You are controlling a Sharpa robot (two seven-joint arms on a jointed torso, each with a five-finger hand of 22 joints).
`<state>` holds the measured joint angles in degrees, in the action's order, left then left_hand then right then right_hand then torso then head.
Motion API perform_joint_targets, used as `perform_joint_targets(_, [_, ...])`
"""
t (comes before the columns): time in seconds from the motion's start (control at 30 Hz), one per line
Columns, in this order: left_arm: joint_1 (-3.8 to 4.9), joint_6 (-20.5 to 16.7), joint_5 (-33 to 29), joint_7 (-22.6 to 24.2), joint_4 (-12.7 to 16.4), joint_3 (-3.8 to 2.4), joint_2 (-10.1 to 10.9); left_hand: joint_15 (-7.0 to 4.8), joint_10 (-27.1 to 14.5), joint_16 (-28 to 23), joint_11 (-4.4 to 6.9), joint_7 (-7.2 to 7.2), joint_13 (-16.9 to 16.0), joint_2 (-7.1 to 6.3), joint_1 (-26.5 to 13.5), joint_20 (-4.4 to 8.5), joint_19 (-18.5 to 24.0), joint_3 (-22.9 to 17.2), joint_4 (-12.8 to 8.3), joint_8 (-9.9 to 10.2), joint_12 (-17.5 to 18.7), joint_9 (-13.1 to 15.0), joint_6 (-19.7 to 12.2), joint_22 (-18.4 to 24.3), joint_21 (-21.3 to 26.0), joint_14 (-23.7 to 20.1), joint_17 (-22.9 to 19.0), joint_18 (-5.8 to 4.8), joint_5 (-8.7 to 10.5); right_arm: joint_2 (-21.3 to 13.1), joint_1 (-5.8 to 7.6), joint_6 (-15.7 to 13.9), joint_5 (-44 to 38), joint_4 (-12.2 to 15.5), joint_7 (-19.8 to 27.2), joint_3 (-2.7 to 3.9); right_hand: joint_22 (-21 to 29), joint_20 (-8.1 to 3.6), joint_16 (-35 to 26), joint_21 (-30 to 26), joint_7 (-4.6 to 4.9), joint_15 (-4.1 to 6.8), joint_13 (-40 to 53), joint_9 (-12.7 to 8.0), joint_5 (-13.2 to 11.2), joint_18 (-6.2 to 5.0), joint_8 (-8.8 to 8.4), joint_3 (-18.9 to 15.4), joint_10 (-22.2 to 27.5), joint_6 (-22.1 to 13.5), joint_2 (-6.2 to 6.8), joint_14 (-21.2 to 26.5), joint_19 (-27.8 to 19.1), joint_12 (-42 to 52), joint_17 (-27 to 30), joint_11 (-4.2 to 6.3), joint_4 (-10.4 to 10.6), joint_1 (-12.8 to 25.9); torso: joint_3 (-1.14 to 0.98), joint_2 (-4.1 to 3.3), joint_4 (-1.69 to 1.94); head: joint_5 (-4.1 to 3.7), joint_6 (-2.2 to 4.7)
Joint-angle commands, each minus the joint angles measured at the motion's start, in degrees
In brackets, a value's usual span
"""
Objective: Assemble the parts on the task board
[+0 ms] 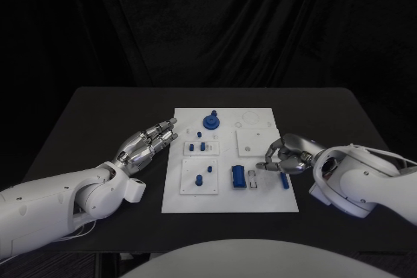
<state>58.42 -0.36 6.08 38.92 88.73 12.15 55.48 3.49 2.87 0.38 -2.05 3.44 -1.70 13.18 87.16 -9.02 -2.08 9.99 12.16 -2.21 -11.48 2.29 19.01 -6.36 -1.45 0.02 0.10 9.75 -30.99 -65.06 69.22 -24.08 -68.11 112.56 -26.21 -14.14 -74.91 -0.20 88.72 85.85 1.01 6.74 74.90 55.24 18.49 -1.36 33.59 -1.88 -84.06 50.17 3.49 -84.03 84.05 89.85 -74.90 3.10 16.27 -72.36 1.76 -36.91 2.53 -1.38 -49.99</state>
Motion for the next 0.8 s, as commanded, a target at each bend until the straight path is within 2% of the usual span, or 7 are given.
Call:
perform_joint_targets(0.03, [-0.05,-0.1,-0.2,2.2,0.2,-0.04,-0.2,-0.09,0.0,-0.4,-0.58,0.39,0.0,0.1,-0.1,-0.16,-0.1,-0.2,0.0,-0.2,-0.1,0.1,0.2,0.1,0.1,0.0,-0.1,-0.04,-0.23,-1.8,1.64,3.4,-5.0,0.7,-5.4,-0.04,-13.7,0.66,0.1,0.4,0.36,-0.85,15.1,-3.3,2.9,0.3,-3.08,-0.4,-5.9,1.6,-0.89,-5.3,4.1,0.1,-11.7,-0.55,0.2,1.1,-0.02,0.18,-0.09,-1.12,-0.01])
perform_joint_targets(0.13, [-0.05,-0.1,-0.2,2.2,0.2,-0.04,-0.4,-0.09,0.0,-0.4,-0.58,0.39,0.0,0.1,-0.1,-0.16,-0.1,-0.2,0.0,-0.2,-0.1,0.1,0.2,0.1,0.1,0.0,-0.1,-0.04,-0.23,-3.5,2.55,4.8,-8.7,0.6,-7.4,-0.06,-14.1,0.84,0.6,1.5,0.46,-0.99,15.1,-4.9,3.4,0.6,-4.38,-1.0,-5.9,2.6,-1.58,-5.6,4.6,0.1,-13.0,-0.68,0.3,2.6,-0.01,0.26,-0.22,-1.71,-0.01])
perform_joint_targets(0.23, [-0.05,-0.1,-0.2,2.2,0.2,-0.04,-0.4,-0.09,0.0,-0.4,-0.58,0.39,0.0,0.1,-0.1,-0.16,-0.1,-0.2,0.0,-0.2,-0.1,0.1,0.2,0.1,0.1,0.0,-0.1,-0.04,-0.23,-4.3,2.29,5.8,-12.4,0.2,-9.0,-0.08,-14.2,0.89,0.8,1.9,0.52,-1.03,15.1,-6.3,3.8,0.72,-5.78,-1.2,-5.9,3.2,-1.82,-5.7,4.8,0.1,-13.6,-0.75,0.3,3.0,0.04,0.33,-0.13,-2.34,-0.01])
perform_joint_targets(0.3, [-0.05,-0.1,-0.2,2.1,0.2,-0.04,-0.4,-0.13,0.0,-0.4,-0.61,0.41,-0.1,0.08,-0.1,-0.14,-0.1,-0.2,0.0,-0.3,-0.1,0.1,0.2,0.1,0.1,0.0,-0.1,0.0,-0.29,-4.9,1.5,6.4,-14.8,0.1,-10.0,-0.09,-14.3,1.03,0.9,2.2,0.72,-1.18,15.1,-8.3,4.6,0.79,-7.95,-1.5,-5.9,4.2,-1.97,-5.7,5.0,0.1,-13.8,-0.94,0.2,3.3,0.08,0.36,-0.09,-2.61,-0.01])
perform_joint_targets(0.53, [-0.05,0.0,-0.2,2.2,0.1,-0.04,-0.4,-0.14,0.0,-0.4,-0.63,0.43,-0.1,0.08,-0.1,-0.13,-0.1,-0.3,0.0,-0.3,-0.2,0.1,0.3,0.1,0.1,0.0,-0.1,0.01,-0.32,-5.7,-1.92,6.7,-21.4,-0.3,-12.5,-0.13,-14.3,1.09,0.9,2.2,0.67,-1.18,15.1,-9.5,7.8,0.78,-9.28,-1.7,-5.9,5.6,-1.58,-5.7,4.9,0.1,-13.7,-0.96,0.3,3.3,0.3,0.29,0.41,-3.68,-0.01])
perform_joint_targets(0.67, [-0.05,0.0,-0.2,2.2,0.0,-0.04,-0.4,-0.16,0.1,-0.4,-0.69,0.46,-0.1,0.09,0.0,-0.12,-0.1,-0.3,0.0,-0.3,-0.2,0.1,0.2,0.1,0.1,0.0,-0.1,0.04,-0.38,-5.4,-3.08,6.5,-22.6,-0.5,-13.0,-0.14,-14.3,1.08,0.8,2.1,0.69,-1.17,15.1,-9.6,8.0,0.76,-9.37,-1.9,-5.9,5.8,-1.56,-5.7,4.9,0.1,-13.6,-0.97,0.4,3.7,0.15,0.06,-0.13,-3.38,-0.01])
perform_joint_targets(0.8, [-0.05,0.0,-0.2,2.2,0.0,-0.04,-0.4,-0.16,0.1,-0.4,-0.7,0.47,-0.1,0.11,0.0,-0.12,-0.1,-0.3,0.0,-0.3,-0.2,0.1,0.2,0.1,0.1,0.0,-0.1,0.04,-0.4,-5.1,-3.65,6.5,-23.1,-0.6,-13.3,-0.14,-14.3,1.08,0.8,2.1,0.81,-1.19,15.1,-9.9,7.9,0.74,-9.95,-2.1,-5.9,5.7,-1.63,-5.6,4.9,0.1,-13.4,-1.05,0.4,4.4,0.19,0.02,-0.07,-3.69,-0.01])
